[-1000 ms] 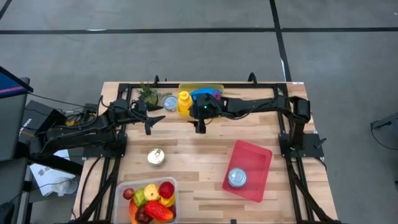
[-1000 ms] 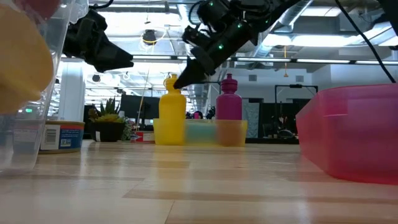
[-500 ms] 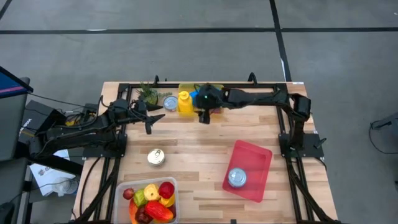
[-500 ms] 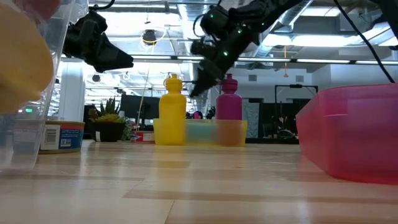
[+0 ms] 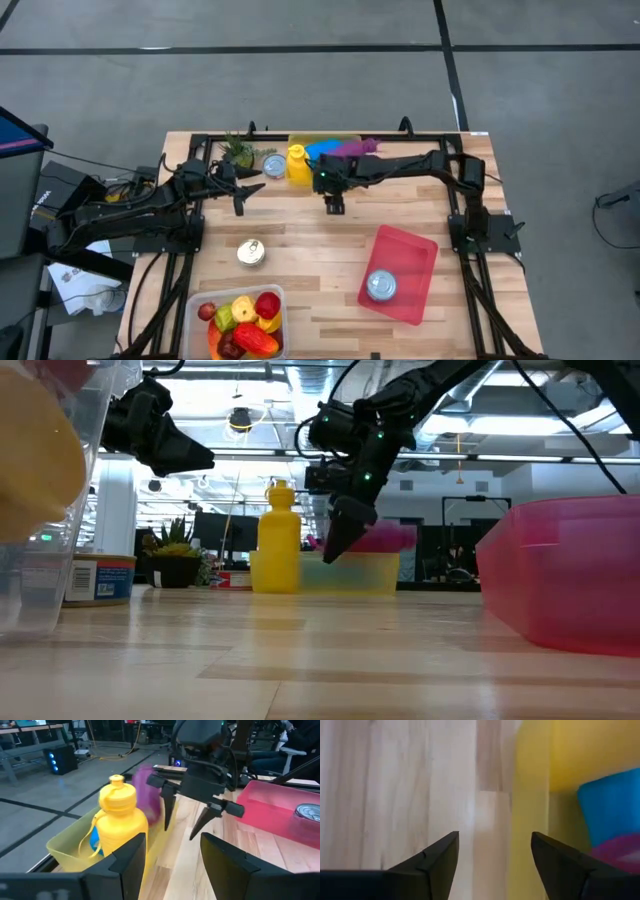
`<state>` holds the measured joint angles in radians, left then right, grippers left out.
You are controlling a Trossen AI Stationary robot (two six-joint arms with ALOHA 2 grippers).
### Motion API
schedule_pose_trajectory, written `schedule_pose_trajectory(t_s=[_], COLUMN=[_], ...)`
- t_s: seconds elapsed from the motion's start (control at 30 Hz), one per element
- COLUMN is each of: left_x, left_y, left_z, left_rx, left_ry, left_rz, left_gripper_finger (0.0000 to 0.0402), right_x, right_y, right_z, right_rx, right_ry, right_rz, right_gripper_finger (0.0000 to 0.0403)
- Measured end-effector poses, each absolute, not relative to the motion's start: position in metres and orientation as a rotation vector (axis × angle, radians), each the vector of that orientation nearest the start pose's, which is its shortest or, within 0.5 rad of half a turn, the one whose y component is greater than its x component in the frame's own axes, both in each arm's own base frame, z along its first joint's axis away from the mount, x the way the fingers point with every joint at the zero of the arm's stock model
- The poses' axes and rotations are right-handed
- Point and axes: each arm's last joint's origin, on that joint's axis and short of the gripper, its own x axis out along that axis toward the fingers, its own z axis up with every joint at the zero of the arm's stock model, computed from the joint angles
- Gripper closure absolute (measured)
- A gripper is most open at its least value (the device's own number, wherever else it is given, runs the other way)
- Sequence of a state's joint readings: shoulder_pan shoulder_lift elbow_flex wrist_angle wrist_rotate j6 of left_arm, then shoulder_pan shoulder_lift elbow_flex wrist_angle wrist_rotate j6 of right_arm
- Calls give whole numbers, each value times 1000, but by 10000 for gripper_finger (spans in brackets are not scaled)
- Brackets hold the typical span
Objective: Pick & Place Food Item
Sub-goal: Put the red tuna can into the red bin
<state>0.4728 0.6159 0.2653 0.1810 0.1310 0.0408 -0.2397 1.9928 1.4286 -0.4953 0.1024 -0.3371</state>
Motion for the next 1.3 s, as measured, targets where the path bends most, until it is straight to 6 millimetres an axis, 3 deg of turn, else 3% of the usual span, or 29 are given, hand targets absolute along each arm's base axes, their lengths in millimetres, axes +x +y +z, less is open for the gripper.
schedule_pose_trajectory(t_s=[0.23, 0.47, 0.6, 0.83, 1.03, 1.3], left_x=[136, 136, 136, 135, 136, 136], left_y=[65, 65, 65, 65, 65, 65], left_z=[212, 212, 212, 212, 212, 211], left_rx=[-10, -6, -6, -7, -7, -40], left_ry=[169, 170, 171, 176, 173, 170], left_rz=[338, 337, 336, 340, 337, 341], left_gripper_finger=[221, 221, 221, 221, 221, 221], right_x=[401, 399, 398, 388, 378, 401], right_y=[-106, -89, -77, -65, -71, -71], right_z=[175, 185, 205, 261, 282, 286], right_rx=[-228, -211, -248, -368, -388, -440], right_ry=[1120, 1122, 1096, 971, 934, 852], right_rz=[-134, -120, -180, -377, -414, -299], right_gripper_finger=[185, 204, 217, 230, 230, 252])
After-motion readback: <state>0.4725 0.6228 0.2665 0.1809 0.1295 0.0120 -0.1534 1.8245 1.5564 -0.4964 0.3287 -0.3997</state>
